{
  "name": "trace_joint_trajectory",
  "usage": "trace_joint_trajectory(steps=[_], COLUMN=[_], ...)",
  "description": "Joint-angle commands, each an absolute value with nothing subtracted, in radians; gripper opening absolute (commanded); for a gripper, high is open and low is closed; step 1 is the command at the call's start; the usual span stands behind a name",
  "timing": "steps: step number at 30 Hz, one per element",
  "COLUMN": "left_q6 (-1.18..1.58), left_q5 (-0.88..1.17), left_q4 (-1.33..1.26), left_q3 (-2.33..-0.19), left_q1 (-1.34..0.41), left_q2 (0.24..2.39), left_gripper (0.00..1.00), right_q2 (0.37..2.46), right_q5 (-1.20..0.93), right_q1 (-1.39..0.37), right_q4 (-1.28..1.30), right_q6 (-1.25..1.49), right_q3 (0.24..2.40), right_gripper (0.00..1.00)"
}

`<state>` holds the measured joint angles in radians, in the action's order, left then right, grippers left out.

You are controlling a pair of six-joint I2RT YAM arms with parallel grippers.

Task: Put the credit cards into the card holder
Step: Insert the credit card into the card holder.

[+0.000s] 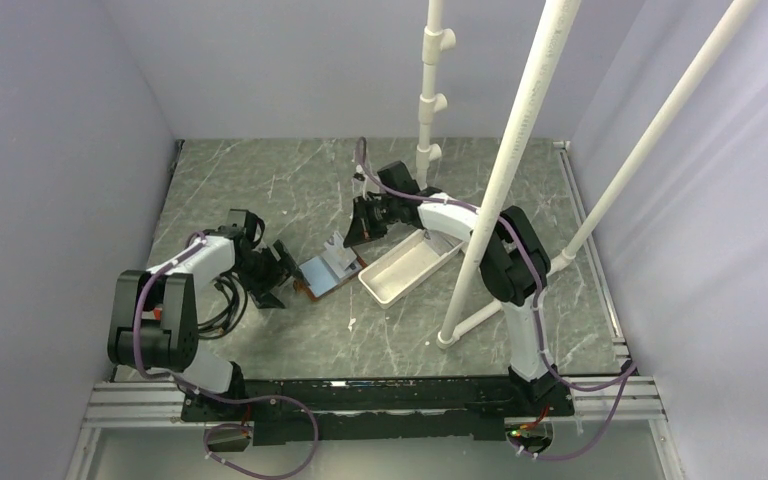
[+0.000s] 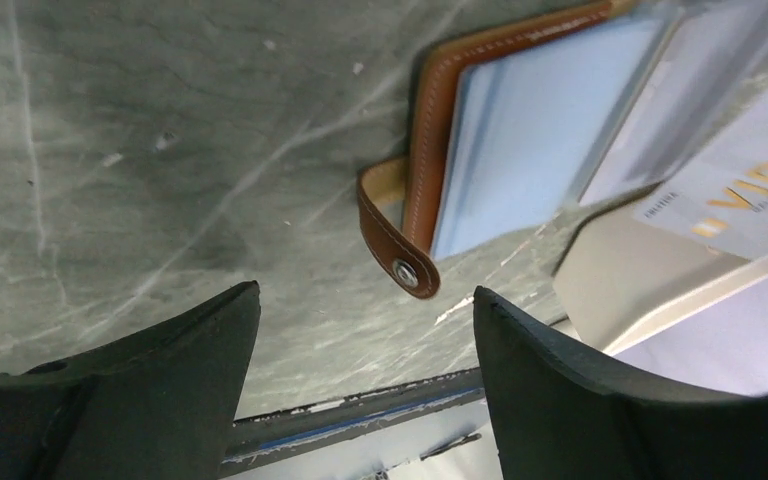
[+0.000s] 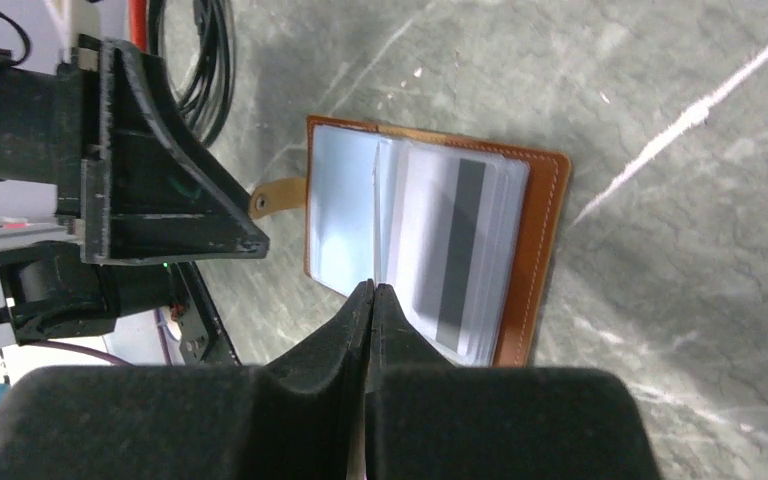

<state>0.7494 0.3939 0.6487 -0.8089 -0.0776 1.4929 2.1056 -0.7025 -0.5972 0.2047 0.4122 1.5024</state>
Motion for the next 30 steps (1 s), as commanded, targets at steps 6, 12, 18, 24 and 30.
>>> trace_joint_trajectory(steps=[6,12,18,24,30], left_q6=[0.783,0.812,0.824,0.842,0.874], left_q5=[0.285,0.265,0.272,0.262,0.28], left_q4=[0.629,0.62,0.615,0.618,0.601], left_q3=[-0.845,-0.839,-0.843,-0.85,-0.847], left_q1=[-0.091,-0.1,-0.108,-0.128,-0.135], left_q2=[1.533,1.53,1.531,1.547,1.569], left_gripper=[0.76,0.76,0.76,0.77,0.77], right_q2=[2.155,2.127,2.112,2.123,2.114], right_q5=[-0.715,-0.548,-0.396,-0.335,-0.325], right_q1=[-0.595,-0.583,-0.606,-0.61,-0.615], right_q4=[0.234,0.223,0.349,0.52,0.521], right_q6=[0.444,0.727,0.913,1.045,1.06], right_q3=[1.604,1.546,1.596,1.668,1.665], right_gripper=[0.0,0.0,0.0,0.0,0.0])
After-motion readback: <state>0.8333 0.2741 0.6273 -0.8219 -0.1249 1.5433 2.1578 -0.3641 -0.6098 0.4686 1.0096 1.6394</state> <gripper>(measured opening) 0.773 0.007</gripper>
